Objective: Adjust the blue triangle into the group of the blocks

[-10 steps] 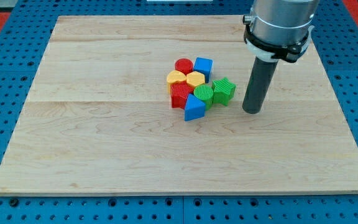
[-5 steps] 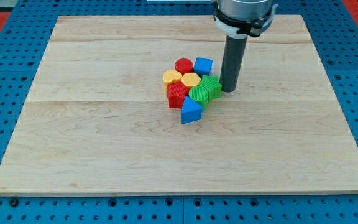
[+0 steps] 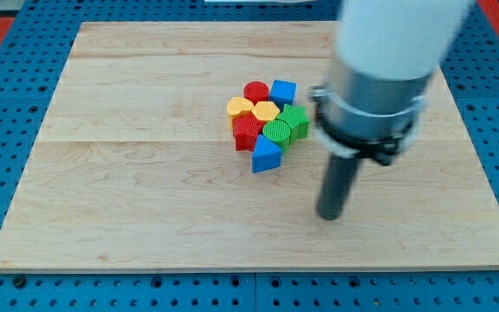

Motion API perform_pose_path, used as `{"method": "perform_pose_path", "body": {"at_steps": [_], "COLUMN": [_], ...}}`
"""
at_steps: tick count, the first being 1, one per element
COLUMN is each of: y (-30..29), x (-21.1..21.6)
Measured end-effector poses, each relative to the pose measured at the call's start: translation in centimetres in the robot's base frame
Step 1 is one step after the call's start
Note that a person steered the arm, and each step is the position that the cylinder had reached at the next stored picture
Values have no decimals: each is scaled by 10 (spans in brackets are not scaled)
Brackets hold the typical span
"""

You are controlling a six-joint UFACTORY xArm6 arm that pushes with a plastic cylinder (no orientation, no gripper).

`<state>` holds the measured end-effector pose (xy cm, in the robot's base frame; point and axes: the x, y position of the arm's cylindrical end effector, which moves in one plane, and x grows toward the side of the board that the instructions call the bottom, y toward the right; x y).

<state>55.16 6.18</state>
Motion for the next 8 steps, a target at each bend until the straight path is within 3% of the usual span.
{"method": "perform_pose_path", "body": {"at_steps": [1, 2, 6, 8], "y": [-58, -66, -64, -64], "x": [-3, -18, -66, -70]}}
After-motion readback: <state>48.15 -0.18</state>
